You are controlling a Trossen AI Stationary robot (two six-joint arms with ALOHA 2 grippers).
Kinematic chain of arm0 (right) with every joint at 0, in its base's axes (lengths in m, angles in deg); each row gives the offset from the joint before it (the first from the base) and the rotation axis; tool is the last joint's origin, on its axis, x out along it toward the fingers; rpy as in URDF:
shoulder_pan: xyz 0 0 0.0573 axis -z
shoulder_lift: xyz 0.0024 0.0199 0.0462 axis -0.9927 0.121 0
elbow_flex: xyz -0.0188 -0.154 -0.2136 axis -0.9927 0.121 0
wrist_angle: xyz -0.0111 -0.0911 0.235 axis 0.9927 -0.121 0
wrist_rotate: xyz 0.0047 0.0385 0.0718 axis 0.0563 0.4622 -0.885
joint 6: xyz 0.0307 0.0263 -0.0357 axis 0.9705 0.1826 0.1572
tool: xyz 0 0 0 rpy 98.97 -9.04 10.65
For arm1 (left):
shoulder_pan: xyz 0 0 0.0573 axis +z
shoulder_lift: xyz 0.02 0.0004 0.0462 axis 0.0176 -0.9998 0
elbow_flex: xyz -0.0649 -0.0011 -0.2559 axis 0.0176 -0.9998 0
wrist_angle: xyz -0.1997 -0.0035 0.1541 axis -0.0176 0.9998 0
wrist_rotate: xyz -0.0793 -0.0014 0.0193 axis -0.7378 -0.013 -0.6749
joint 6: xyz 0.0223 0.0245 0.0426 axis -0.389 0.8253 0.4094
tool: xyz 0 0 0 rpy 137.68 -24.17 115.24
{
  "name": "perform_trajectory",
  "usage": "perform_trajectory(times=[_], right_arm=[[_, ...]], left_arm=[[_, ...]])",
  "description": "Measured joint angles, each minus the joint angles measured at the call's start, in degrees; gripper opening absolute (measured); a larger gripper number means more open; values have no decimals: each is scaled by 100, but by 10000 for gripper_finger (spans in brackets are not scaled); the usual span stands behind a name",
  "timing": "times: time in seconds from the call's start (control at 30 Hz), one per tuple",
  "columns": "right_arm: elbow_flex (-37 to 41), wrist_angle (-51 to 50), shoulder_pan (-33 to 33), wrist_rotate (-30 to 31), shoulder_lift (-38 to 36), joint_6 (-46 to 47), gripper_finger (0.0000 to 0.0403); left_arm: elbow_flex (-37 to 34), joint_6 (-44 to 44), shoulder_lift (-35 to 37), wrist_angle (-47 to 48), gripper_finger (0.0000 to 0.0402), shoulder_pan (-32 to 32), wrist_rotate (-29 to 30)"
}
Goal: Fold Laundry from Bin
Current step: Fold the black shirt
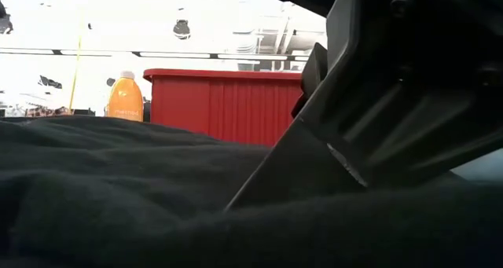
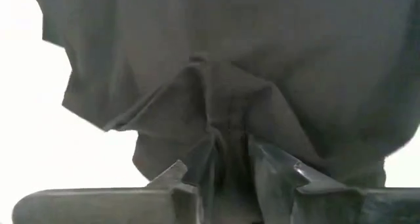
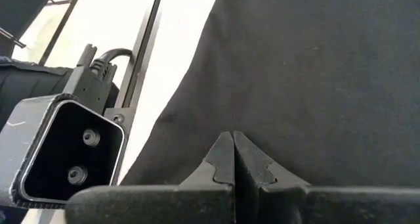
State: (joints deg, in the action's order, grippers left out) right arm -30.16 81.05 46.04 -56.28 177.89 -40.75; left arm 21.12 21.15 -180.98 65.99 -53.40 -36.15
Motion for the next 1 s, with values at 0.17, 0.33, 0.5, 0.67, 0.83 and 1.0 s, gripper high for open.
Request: perform_trajectory(times=[0.17, 0.33, 0.5, 0.67, 0.83, 1.0], right_arm=[[0, -27, 39, -58, -15, -43, 21], [0, -58, 119, -248, -21, -41, 21], [0, -69, 130, -323, -22, -43, 21], [0, -75, 165, -373, -24, -45, 21], [2, -31, 203, -389, -24, -41, 21], [9, 49, 208, -387, -24, -20, 21]], left_arm=[[0, -532, 0, 623, 110, -270, -342], [58, -623, 77, 818, 121, -480, -811], [195, -958, 348, 1414, 121, -616, -1499], [317, -1614, 996, 1572, 121, -896, 85], [-388, -1557, 1409, 485, 121, -610, 2764], [-1729, -375, 1390, -1826, 121, 505, 2717]])
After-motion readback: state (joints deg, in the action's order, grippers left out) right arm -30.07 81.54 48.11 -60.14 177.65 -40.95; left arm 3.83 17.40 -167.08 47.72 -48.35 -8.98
